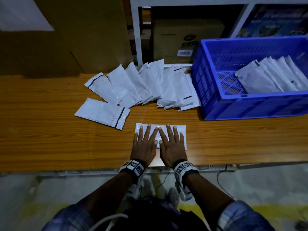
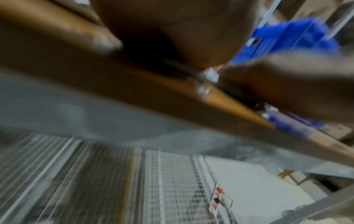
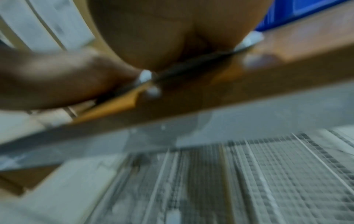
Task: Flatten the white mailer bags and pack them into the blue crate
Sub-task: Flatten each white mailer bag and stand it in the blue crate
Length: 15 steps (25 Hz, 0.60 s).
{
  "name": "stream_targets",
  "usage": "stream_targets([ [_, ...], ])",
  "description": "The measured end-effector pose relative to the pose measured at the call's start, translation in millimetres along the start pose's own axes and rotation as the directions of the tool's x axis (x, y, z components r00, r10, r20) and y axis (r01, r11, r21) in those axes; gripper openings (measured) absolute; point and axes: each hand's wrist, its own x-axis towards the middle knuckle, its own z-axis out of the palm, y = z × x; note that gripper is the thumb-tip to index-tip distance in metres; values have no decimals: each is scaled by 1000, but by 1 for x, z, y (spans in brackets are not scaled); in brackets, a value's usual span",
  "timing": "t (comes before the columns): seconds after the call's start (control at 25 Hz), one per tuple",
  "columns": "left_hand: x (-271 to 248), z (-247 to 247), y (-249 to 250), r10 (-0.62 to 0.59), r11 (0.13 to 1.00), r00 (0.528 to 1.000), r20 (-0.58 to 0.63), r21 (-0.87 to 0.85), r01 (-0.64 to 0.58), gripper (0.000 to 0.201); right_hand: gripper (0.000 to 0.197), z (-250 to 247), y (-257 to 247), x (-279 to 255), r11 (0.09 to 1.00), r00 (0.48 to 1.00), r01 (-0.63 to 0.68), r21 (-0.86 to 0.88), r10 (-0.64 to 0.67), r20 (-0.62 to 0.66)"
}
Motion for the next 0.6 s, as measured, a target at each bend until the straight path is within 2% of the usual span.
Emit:
stream_targets([
  [0.2,8,-11,2,46,997,999,-10,64,-45,60,55,-2,8,11,998,998,17,57,-21,67],
  [0.32,9,-4,5,32,999,999,30,29,-33,57,58,-13,13,14,992,987,34,118,-52,153],
  [0.48,8,1,2,27,1000,999,18,-2,-27,58,56,-17,8,12,993,1000,11,117,-13,21],
  [0.6,6,0,-1,70,997,997,9,-19,-70,58,55,-4,2,7,998,1000,9,54,-9,-1],
])
